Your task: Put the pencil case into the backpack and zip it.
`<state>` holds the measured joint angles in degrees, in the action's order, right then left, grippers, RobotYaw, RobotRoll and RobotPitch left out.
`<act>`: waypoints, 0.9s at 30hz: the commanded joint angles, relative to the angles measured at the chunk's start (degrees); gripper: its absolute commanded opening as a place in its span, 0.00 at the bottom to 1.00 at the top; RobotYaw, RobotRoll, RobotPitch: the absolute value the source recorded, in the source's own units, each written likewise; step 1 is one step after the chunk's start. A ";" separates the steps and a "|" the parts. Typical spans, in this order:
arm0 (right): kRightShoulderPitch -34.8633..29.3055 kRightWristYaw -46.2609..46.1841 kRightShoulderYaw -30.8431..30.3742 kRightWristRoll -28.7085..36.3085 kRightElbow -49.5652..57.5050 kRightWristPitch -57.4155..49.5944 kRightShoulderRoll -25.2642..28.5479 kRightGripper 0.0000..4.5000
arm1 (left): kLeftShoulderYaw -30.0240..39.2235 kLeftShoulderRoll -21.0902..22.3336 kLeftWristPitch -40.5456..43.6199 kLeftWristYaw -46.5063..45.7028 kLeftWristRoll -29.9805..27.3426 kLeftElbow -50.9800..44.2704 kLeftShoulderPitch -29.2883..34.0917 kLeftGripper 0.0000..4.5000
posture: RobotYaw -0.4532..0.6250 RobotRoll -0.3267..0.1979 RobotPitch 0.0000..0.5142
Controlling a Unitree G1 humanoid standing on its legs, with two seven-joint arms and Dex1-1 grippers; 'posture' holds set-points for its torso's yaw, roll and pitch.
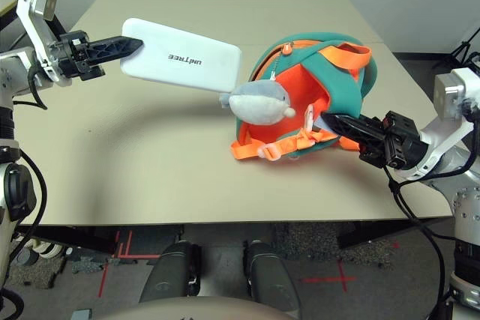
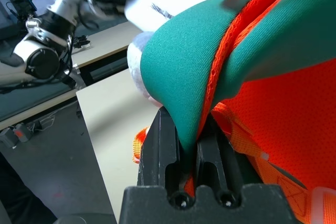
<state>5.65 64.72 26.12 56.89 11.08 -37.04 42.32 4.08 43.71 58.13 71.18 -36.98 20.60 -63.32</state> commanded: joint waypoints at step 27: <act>0.32 -4.67 -1.43 2.41 4.87 -1.79 -2.66 0.00 | -10.26 -23.23 -30.76 -8.50 15.55 0.94 5.00 0.27 | 0.50 0.62 0.14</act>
<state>5.47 59.94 25.22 57.73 14.09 -38.59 39.69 -5.77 21.24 30.39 64.71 -23.19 20.76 -58.75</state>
